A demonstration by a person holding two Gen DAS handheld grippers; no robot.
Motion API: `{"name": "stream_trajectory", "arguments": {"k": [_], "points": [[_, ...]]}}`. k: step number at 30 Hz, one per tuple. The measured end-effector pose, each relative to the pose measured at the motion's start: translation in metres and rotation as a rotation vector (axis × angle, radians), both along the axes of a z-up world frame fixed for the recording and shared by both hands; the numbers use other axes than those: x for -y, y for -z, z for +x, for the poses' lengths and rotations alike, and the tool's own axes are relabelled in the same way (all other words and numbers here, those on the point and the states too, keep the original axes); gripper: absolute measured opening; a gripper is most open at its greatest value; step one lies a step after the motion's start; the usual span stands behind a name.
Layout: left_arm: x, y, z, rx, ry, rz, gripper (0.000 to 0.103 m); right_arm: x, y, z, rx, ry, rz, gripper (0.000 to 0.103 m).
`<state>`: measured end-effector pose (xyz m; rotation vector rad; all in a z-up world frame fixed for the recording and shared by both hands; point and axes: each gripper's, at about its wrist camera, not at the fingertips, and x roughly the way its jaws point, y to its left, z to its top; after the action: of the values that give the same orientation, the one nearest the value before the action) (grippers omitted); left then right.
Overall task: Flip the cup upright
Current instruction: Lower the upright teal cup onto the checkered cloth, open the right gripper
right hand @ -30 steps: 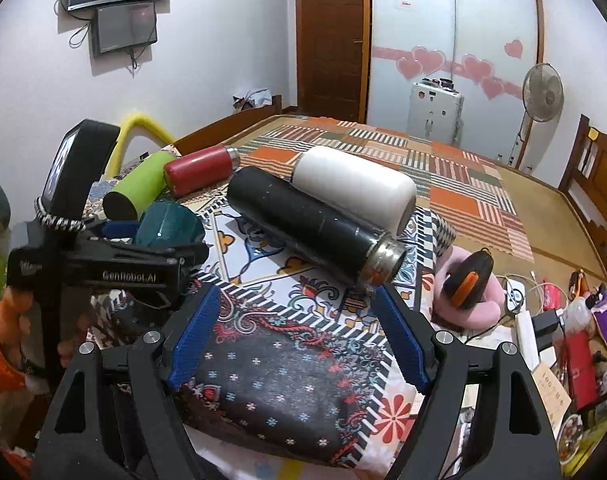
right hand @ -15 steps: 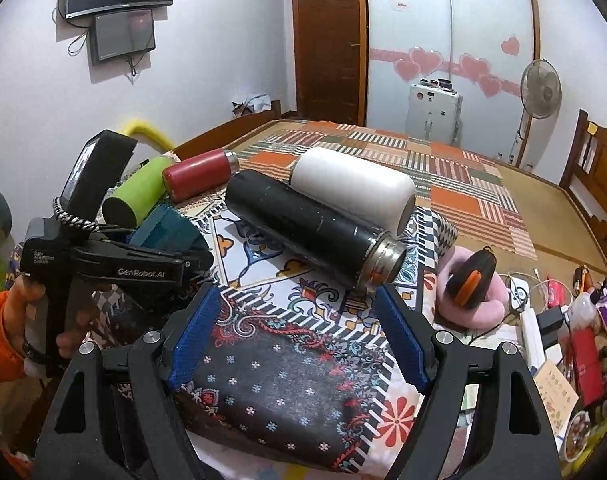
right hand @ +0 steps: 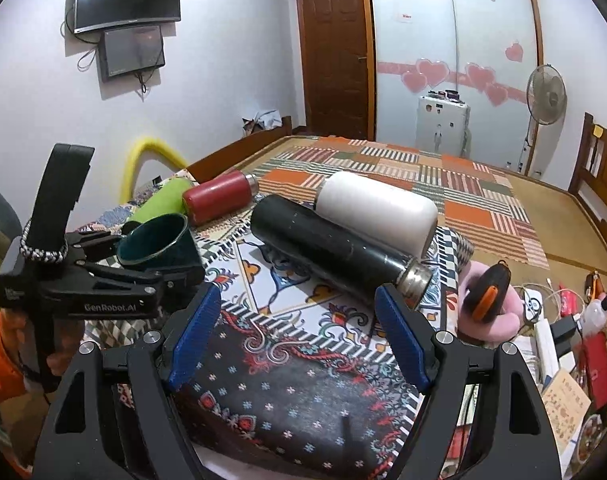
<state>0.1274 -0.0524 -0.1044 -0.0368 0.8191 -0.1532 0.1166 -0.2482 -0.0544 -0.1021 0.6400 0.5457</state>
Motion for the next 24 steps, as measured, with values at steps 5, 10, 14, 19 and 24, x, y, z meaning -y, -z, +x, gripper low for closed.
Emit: {"name": "stream_trajectory", "arguments": {"k": [5,10,14,19,24], "points": [[-0.002,0.004,0.003,0.006,0.006,-0.007,0.073,-0.004,0.0,0.001,0.002,-0.003,0.003,0.077],[0.003,0.005,0.0,0.029,0.022,0.019,0.073,-0.01,0.003,0.003,0.0,-0.006,-0.004,0.077],[0.005,0.006,-0.002,0.038,0.029,0.04,0.073,-0.013,0.004,0.003,-0.005,-0.011,0.005,0.077],[0.006,0.008,-0.007,0.042,0.038,0.044,0.074,-0.015,0.002,0.002,-0.01,-0.015,0.023,0.077],[0.004,0.003,-0.012,0.05,0.037,0.043,0.077,-0.016,-0.004,-0.003,-0.003,-0.013,0.036,0.077]]}}
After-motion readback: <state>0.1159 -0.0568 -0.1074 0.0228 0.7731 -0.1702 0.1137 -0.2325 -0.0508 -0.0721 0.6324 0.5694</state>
